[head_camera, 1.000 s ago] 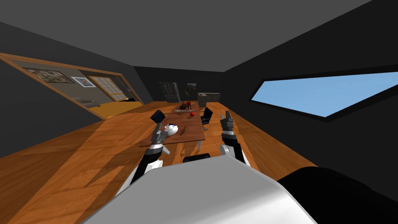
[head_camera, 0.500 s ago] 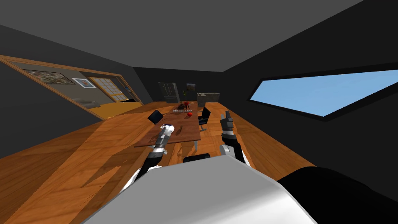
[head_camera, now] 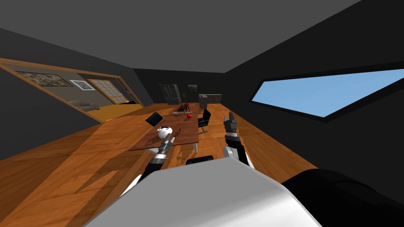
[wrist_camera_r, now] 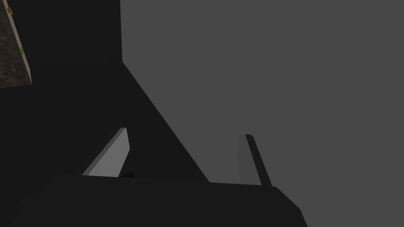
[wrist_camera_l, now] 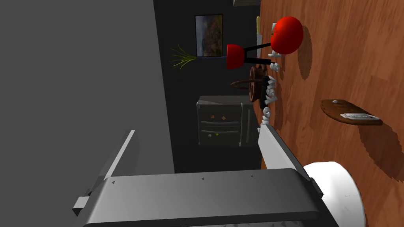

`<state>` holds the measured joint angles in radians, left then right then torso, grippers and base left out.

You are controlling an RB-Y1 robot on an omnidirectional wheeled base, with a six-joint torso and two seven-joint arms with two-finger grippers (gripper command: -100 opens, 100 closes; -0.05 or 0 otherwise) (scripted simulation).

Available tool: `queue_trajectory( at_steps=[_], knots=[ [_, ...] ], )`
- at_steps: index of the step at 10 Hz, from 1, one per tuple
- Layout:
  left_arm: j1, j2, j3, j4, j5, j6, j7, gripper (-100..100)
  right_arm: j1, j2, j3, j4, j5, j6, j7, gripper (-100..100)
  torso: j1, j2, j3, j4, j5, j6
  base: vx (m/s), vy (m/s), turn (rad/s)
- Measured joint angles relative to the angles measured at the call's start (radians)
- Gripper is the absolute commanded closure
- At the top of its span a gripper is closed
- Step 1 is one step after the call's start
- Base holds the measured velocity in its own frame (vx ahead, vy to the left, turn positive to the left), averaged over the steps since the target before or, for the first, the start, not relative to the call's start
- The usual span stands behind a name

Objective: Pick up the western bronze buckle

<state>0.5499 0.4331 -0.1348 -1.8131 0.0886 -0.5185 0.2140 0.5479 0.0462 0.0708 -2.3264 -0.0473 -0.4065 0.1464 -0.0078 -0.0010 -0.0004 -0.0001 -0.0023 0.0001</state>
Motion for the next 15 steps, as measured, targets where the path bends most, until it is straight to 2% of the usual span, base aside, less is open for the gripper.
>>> queue_trajectory(
  at_steps=[1, 5, 8, 9, 12, 14, 15],
  knots=[
    [-0.001, 0.003, -0.002, 0.019, -0.001, -0.005, 0.003, -100, 0.0, 0.0, 0.0, 0.0, 0.0, 0.0, 0.0, 0, 0.004, 0.0, 0.0, 0.0, 0.001, 0.0, 0.015, -0.122, -0.075],
    [0.002, 0.066, -0.031, 0.121, -0.012, -0.011, 0.025, -100, 0.0, 0.0, 0.0, 0.0, 0.0, 0.0, 0.0, 0, 0.0, 0.0, 0.0, 0.0, 0.0, 0.0, 0.008, -0.142, -0.049],
    [-0.003, 0.128, -0.053, 0.231, -0.024, -0.029, 0.048, -100, 0.0, 0.0, 0.0, 0.0, 0.0, 0.0, 0.0, 0, -0.002, -0.001, -0.001, 0.0, 0.0, 0.0, 0.017, -0.171, -0.078],
    [0.013, 0.158, -0.06, 0.246, -0.03, -0.025, 0.057, -100, 0.0, 0.0, 0.0, 0.0, 0.0, 0.0, 0.0, 0, -0.005, 0.0, 0.0, 0.0, -0.001, 0.0, 0.019, -0.157, -0.054],
    [0.002, 0.207, -0.074, 0.327, -0.04, -0.021, 0.074, -100, 0.0, 0.0, 0.0, 0.0, 0.0, 0.0, 0.0, 0, 0.003, -0.001, 0.0, 0.0, 0.001, 0.0, 0.02, -0.076, -0.064],
    [0.01, 0.222, -0.078, 0.36, -0.045, -0.02, 0.077, -100, 0.0, 0.0, 0.0, 0.0, 0.0, 0.0, 0.0, 0, 0.006, 0.0, 0.0, 0.0, 0.001, 0.0, 0.026, -0.052, -0.053],
    [0.005, 0.231, -0.089, 0.4, -0.055, -0.031, 0.076, -100, 0.0, 0.0, 0.0, 0.0, 0.0, 0.0, 0.0, 0, 0.004, -0.001, -0.001, 0.0, 0.001, 0.0, 0.033, -0.086, -0.067]
  ],
)
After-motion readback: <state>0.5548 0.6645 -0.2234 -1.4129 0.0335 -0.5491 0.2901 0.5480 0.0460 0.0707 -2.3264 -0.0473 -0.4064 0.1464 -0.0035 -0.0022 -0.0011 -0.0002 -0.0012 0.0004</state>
